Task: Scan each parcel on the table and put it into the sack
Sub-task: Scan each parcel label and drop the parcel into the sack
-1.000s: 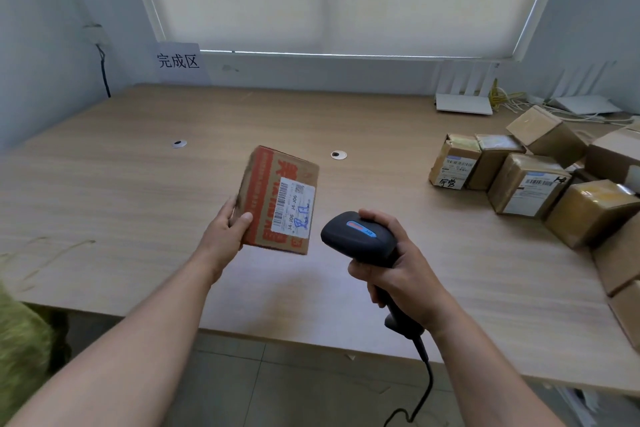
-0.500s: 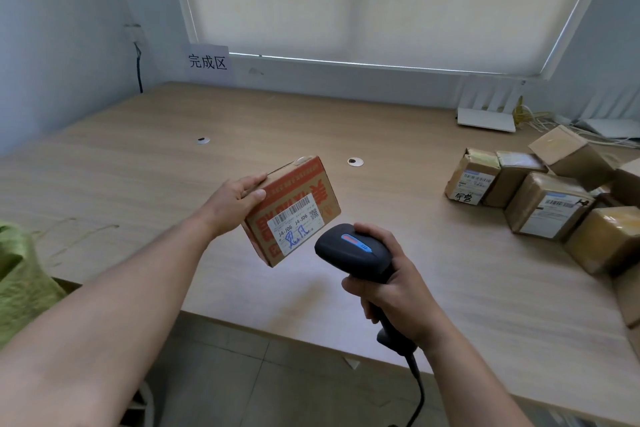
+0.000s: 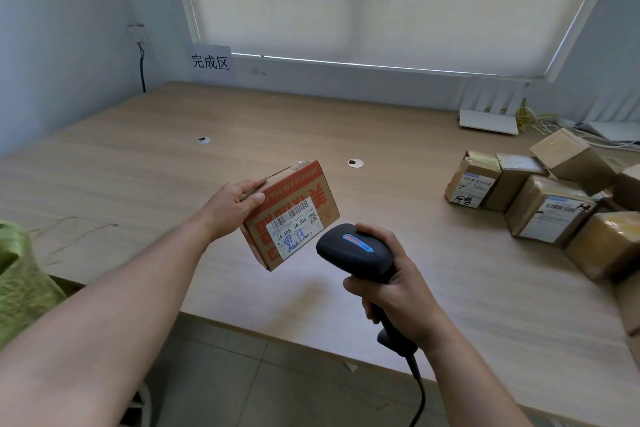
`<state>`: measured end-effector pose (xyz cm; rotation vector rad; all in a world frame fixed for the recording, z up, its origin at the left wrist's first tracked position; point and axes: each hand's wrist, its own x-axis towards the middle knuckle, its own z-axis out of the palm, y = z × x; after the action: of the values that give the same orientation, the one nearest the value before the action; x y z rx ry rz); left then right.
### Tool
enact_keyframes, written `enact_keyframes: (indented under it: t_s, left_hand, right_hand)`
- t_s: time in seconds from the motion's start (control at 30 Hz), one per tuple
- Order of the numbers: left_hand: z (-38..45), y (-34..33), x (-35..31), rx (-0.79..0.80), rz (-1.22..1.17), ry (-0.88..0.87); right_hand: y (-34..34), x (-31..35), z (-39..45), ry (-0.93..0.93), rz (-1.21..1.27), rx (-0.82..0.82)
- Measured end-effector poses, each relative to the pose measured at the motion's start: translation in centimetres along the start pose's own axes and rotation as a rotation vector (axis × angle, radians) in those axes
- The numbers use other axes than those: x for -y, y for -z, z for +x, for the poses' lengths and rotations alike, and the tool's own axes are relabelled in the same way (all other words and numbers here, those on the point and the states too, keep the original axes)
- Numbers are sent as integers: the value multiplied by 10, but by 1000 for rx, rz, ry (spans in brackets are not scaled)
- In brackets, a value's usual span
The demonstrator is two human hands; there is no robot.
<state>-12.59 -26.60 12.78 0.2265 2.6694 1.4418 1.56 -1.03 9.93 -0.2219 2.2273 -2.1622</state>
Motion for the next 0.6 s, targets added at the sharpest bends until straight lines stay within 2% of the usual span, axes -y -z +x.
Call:
enact_keyframes:
  t_s: [0.17, 0.3, 0.6]
  left_hand:
    - [-2, -4, 3, -74, -11, 11]
    - [-15, -6, 9, -190, -72, 128]
    - [-69, -4, 33, -472, -324, 203]
  right_hand:
    - [4, 2, 6, 13, 3, -20]
    - [4, 8, 14, 40, 5, -7]
    - [-28, 23, 36, 93, 17, 144]
